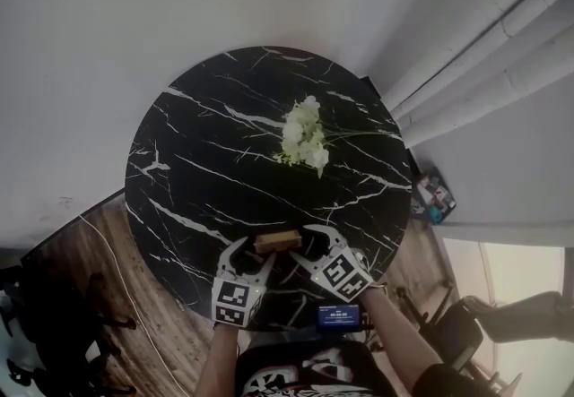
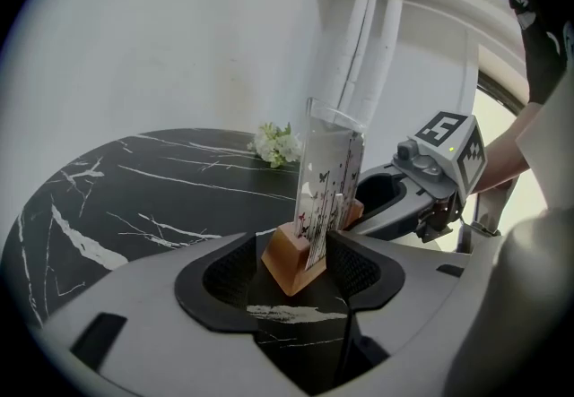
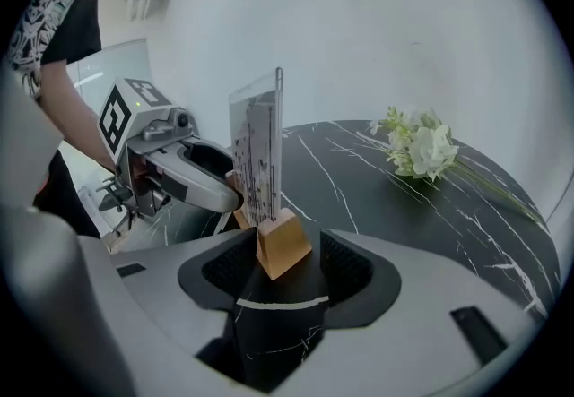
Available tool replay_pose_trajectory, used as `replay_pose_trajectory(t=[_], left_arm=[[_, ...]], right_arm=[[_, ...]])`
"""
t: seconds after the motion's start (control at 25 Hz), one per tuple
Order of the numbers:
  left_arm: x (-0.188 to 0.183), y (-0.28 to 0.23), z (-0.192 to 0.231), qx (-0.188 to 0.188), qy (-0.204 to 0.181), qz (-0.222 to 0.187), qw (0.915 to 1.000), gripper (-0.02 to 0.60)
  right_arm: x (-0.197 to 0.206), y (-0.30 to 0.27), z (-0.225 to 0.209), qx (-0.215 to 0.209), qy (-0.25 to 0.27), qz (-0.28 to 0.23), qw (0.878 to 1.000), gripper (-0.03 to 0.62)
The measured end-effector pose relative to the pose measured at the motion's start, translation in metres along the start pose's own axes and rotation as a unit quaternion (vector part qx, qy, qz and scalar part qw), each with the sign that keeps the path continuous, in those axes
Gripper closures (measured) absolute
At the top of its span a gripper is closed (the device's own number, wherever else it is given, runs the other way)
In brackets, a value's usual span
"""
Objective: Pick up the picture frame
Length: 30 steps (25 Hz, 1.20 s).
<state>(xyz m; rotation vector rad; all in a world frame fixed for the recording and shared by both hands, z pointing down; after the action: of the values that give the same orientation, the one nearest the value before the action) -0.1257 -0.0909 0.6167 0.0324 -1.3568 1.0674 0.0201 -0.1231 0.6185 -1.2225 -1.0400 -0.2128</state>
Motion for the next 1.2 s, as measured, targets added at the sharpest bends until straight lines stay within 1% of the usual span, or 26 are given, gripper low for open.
replay_pose_trajectory(t=[0.12,0.2,0.4,0.56,0.76,0.88,1.04,1.2], left_arm=[[0.001,-0.005,-0.002,0.011,0.005,0.008,0.9999,0.347],[0.002,-0.009,-0.003,0.016,0.01,0.015,0.9997,0.345],[0.002,-0.011,-0.001,0.018,0.014,0.015,0.9996,0.347],[0.001,-0.013,-0.002,0.02,0.024,0.012,0.9994,0.345],[0.001,-0.012,-0.002,0.009,0.038,0.003,0.9992,0.345],[-0.002,-0.013,0.0,0.013,0.05,0.002,0.9987,0.345],[-0.004,-0.013,0.0,0.02,0.055,0.011,0.9982,0.345],[-0.008,-0.011,-0.001,0.026,0.063,0.012,0.9976,0.347]], right_arm=[[-0.004,-0.003,0.002,0.014,0.05,-0.008,0.999,0.413],[-0.004,-0.004,0.003,0.019,0.068,-0.013,0.997,0.413],[0.001,-0.009,0.005,0.013,0.062,-0.019,0.998,0.414],[0.001,-0.01,0.004,0.009,0.061,-0.016,0.998,0.414],[-0.001,-0.011,0.003,-0.001,0.035,-0.001,0.999,0.414],[-0.002,-0.011,0.002,-0.004,0.012,0.006,1.0,0.414],[-0.002,-0.009,0.003,-0.006,-0.013,0.017,1.0,0.414],[0.0,-0.007,0.001,-0.018,-0.073,0.031,0.997,0.416]])
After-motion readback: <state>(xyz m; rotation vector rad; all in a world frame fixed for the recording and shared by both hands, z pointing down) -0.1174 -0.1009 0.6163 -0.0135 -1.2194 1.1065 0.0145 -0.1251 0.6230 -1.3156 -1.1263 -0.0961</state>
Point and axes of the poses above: the fingertips, and each gripper's own axes: y backward along the fingers, z to its left, x out of its underside, the point moved 7 cm from there along y, backward along the fingers, and after that the axes turned 8 degrees about x, right-handed, at the moved point
